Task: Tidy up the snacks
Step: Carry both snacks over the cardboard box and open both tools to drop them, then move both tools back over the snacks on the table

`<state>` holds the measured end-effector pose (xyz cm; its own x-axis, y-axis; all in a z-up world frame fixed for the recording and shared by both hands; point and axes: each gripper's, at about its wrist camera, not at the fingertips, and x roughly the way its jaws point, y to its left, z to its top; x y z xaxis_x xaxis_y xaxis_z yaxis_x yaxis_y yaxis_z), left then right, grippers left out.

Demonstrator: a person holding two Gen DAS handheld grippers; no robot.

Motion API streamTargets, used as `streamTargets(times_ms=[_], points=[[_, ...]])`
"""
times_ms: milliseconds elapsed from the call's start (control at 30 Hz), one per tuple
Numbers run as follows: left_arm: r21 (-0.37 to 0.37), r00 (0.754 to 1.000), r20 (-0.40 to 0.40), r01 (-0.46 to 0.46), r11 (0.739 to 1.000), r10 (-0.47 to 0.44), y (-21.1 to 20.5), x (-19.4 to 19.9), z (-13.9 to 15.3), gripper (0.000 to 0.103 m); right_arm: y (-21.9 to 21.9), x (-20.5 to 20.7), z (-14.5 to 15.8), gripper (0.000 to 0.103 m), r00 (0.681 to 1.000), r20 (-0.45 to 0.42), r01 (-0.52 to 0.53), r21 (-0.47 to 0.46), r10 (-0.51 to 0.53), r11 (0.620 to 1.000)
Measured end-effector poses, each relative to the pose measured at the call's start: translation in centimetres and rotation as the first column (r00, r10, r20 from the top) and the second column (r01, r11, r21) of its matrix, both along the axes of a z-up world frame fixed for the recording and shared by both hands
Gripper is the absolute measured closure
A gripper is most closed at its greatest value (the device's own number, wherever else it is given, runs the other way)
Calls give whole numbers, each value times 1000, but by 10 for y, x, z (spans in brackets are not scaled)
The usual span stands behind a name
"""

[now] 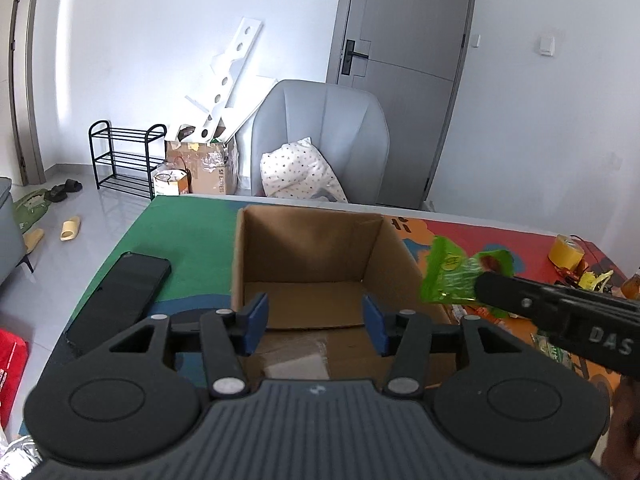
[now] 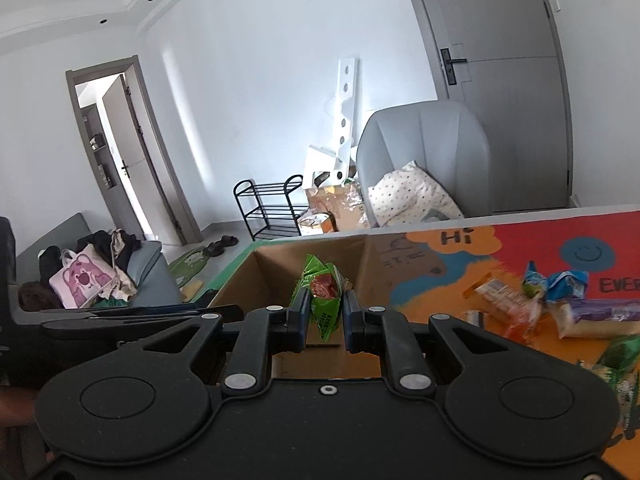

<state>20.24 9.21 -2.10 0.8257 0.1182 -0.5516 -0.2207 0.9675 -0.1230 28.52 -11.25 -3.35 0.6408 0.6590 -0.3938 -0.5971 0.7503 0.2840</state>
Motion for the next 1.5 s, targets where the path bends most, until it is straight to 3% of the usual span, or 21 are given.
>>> streamTargets(times_ms=[300,433,500,700,1000,1400,1500], points=[[-2,999,12,-45,999,45,9,-13,3,34,16,5,7,86,999,-3,-39,26,39,999],[-1,998,15,-58,998,58,12,-14,5,27,12,11,4,65,999,-35,-17,34,18,999],[4,998,18,-59,998,59,11,-15,5,22,5,9,2,50,999,-45,-5,38,6,999],[26,999,14,-41,999,41,-2,-12,2,9,-17,2,-4,27,997,-60,53,21,-52,998],[-6,1000,0,18,1000,-18,-22,-8,-2,6,-56,-5,-11,8,988,-73,139,11,-138,990],[-27,997,-24,72,997,-73,-59,-4,-6,5,-105,-5,-20,0,970,-102,222,-8,-221,975],[-29,996,-11,83,996,-83,-66,-4,-7,0,-118,-8,-22,0,965,-109,237,-17,-238,971]])
